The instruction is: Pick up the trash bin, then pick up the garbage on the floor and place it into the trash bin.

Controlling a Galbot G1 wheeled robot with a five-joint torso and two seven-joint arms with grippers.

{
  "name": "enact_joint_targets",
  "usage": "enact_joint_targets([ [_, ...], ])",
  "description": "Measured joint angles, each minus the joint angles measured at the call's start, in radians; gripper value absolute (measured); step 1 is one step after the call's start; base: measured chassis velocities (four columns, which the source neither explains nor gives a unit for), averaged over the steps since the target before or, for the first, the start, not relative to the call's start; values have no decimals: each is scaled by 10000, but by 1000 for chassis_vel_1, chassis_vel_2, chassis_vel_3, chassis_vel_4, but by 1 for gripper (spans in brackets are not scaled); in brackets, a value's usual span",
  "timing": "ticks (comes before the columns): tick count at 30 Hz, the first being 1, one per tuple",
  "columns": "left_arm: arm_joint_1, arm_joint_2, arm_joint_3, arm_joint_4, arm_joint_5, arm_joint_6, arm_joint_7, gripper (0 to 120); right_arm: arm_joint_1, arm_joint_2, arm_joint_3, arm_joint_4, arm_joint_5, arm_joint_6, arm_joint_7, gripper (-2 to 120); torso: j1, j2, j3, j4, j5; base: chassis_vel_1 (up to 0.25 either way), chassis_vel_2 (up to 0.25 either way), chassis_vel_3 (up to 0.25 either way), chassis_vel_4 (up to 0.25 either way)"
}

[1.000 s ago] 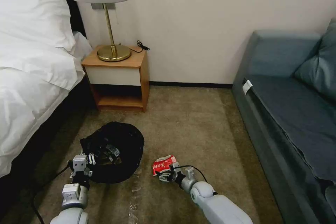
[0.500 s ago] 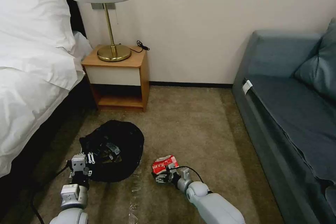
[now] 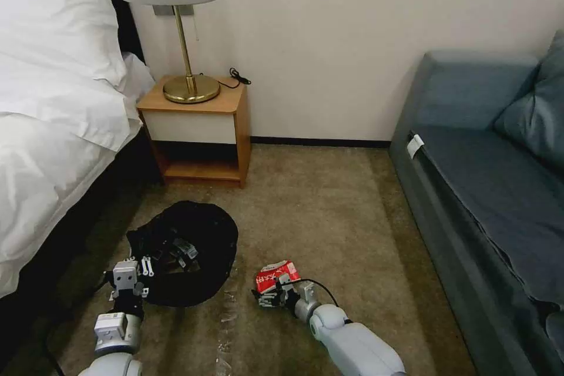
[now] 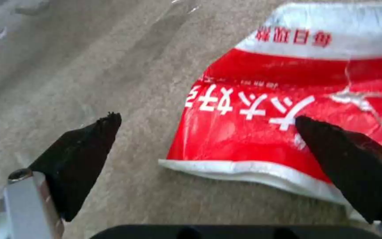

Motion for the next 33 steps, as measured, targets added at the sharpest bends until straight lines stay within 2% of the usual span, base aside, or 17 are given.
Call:
enact_joint_targets([
  [15, -14, 14, -149, -56, -60, -12, 13, 4, 159, 150, 13, -449, -801, -167, 662, 100, 0, 0, -1, 0, 1, 0, 0, 0, 0],
  [17, 5, 12, -152, -56, -60, -12, 15, 4, 147, 174, 12, -467, -810, -180, 678, 96, 0, 1, -1, 0, 0, 0, 0, 0, 0],
  [18, 16, 10, -154, -56, -60, -12, 17, 4, 136, 189, 14, -476, -806, -192, 684, 90, 0, 1, -1, -2, -1, 0, 0, 0, 0],
  [20, 18, 8, -155, -57, -60, -12, 18, 4, 133, 193, 17, -476, -802, -195, 684, 88, 0, 0, -1, -3, -1, 0, 0, 0, 0],
  [22, 28, -4, -150, -60, -54, -14, 20, 4, 105, 188, 23, -474, -769, -199, 679, 75, 0, 1, -2, -4, -2, 0, 0, 0, 0],
  [25, 34, -17, -140, -60, -47, -18, 22, 4, 85, 163, 26, -468, -754, -197, 669, 68, 0, 1, -2, -3, -1, 0, 0, 0, 0],
  [27, 36, -26, -136, -58, -45, -31, 25, 4, 71, 129, 33, -465, -735, -196, 660, 57, 0, 1, -2, -3, 0, 0, 0, 0, 0],
  [31, 50, -27, -143, -58, -51, -37, 27, 4, 61, 108, 45, -466, -727, -195, 644, 48, 0, 1, -2, -2, 0, 0, 0, 0, 0],
  [33, 69, -10, -165, -60, -76, -44, 33, 4, 29, 106, 55, -468, -723, -194, 613, 35, 0, 1, -2, -1, 2, 0, 0, 0, 0],
])
